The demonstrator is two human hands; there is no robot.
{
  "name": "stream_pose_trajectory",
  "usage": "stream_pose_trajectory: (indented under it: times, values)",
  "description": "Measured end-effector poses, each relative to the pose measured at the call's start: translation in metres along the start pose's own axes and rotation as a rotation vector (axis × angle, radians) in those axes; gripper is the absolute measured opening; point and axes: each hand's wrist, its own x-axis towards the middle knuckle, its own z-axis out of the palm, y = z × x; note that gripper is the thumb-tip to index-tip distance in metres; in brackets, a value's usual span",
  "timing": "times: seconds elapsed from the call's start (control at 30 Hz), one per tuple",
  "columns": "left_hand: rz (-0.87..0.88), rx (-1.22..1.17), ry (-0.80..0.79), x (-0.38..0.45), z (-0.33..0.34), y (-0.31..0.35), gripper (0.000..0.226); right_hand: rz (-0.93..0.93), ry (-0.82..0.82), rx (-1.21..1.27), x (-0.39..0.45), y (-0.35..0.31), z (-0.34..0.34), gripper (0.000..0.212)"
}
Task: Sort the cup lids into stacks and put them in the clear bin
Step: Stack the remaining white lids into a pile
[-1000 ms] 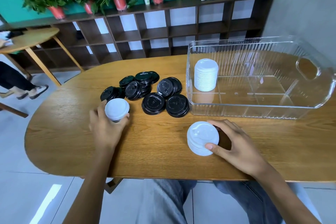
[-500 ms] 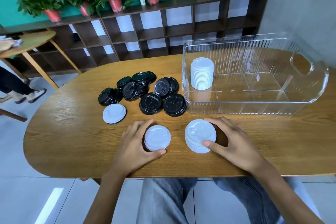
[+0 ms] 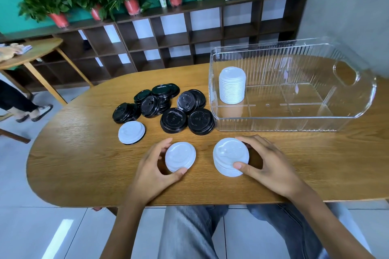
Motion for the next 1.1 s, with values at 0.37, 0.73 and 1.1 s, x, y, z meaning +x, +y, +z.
stream_pose_trajectory:
  times: [0.37, 0.73, 1.1]
  values:
    - [0.099, -0.233, 0.151, -0.006, 0.022, 0.031, 0.067, -0.010, -0.023, -0.045, 0.001, -0.001, 0.000, 0.070]
    - [0.170, -0.184, 0.115, 0.005, 0.084, 0.094, 0.078, -0.014, 0.014, 0.105, 0.000, 0.001, -0.003, 0.059]
    - [0.100, -0.317, 0.067, 0.008, 0.081, 0.084, 0.074, -0.026, 0.006, 0.054, 0.001, 0.001, -0.003, 0.049]
